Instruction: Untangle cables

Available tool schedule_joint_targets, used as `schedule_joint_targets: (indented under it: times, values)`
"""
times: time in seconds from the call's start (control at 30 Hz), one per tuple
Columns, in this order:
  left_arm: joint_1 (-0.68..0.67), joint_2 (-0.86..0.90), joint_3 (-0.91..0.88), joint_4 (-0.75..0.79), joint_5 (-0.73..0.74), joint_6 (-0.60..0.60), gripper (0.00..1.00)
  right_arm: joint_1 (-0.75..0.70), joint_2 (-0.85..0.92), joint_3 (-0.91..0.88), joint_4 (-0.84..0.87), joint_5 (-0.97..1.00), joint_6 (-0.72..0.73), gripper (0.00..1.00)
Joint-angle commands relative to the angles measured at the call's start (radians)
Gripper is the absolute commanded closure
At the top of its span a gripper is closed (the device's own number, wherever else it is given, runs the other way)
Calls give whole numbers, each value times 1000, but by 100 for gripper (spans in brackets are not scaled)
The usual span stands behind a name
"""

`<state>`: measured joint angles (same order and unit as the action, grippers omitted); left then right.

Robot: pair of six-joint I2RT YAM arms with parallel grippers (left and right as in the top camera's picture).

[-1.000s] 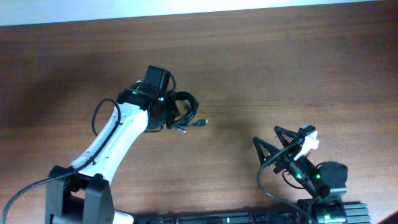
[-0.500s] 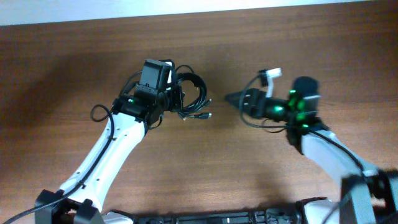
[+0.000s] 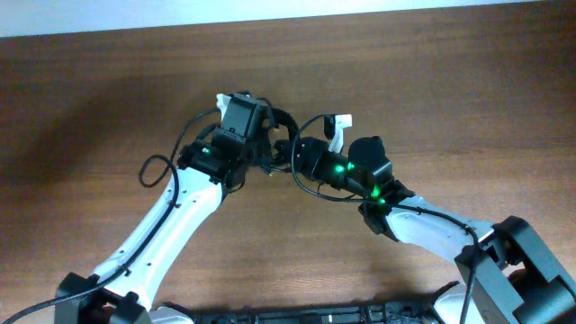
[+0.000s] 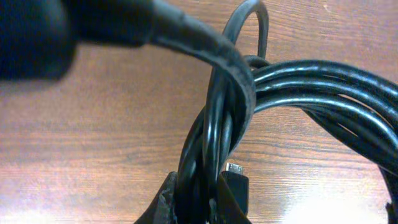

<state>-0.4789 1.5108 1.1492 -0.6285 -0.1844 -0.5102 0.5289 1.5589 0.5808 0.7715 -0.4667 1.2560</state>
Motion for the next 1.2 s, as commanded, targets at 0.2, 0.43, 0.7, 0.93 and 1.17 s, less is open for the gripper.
schedule_joint_targets:
  times: [0.2, 0.43, 0.7, 0.93, 1.17]
  values:
    - [0, -103, 11, -1, 193, -124, 100, -20, 2, 7, -35, -19, -109, 96]
    - [190, -383, 11, 8, 188, 313, 1, -229, 2, 7, -198, -532, -500, 96]
    - [192, -300, 11, -63, 661, 796, 16, -243, 2, 8, -64, -1086, -645, 96]
    - [192, -240, 11, -243, 769, 1048, 35, -243, 2, 8, -64, -1086, -646, 96]
    - [191, -161, 11, -305, 866, 1087, 28, -241, 2, 8, -63, -1085, -647, 96]
